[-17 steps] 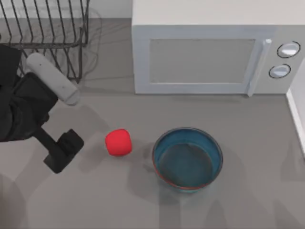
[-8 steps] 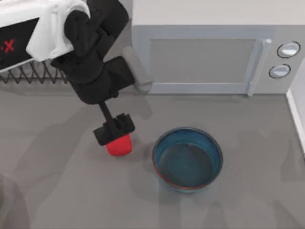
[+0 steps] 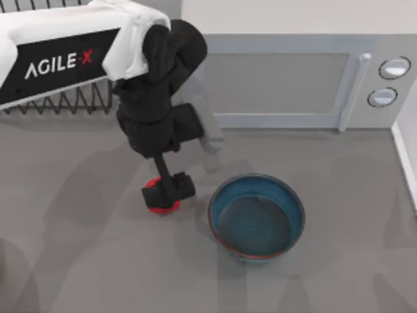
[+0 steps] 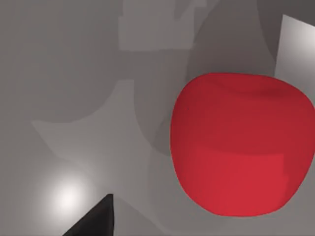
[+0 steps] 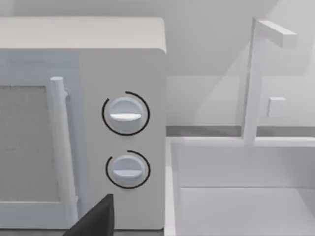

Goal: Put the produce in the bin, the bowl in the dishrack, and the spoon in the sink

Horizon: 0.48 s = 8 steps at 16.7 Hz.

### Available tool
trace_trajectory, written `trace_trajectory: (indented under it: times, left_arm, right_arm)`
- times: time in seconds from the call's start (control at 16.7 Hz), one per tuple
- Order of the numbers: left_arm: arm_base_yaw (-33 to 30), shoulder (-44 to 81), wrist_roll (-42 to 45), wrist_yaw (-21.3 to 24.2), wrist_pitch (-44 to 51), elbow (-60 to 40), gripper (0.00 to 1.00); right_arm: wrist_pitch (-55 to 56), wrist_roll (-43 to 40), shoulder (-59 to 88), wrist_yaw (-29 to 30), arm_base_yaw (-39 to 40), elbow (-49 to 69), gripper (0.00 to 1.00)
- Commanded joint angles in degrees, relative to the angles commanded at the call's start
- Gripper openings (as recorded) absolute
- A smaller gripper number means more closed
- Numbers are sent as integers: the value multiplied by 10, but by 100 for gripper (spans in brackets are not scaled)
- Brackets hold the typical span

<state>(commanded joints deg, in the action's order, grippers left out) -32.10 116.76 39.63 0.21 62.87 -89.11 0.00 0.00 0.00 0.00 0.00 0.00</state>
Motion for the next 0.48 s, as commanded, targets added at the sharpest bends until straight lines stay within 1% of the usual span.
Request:
trace_trajectory:
  times: [0.24, 0.48]
  left_arm:
    - [3, -1, 0, 0, -3, 3, 100]
    - [1, 16, 2, 0, -45, 29, 100]
  right_arm:
    - [0, 0, 0, 0, 0, 0, 100]
    - [0, 0, 0, 0, 0, 0, 100]
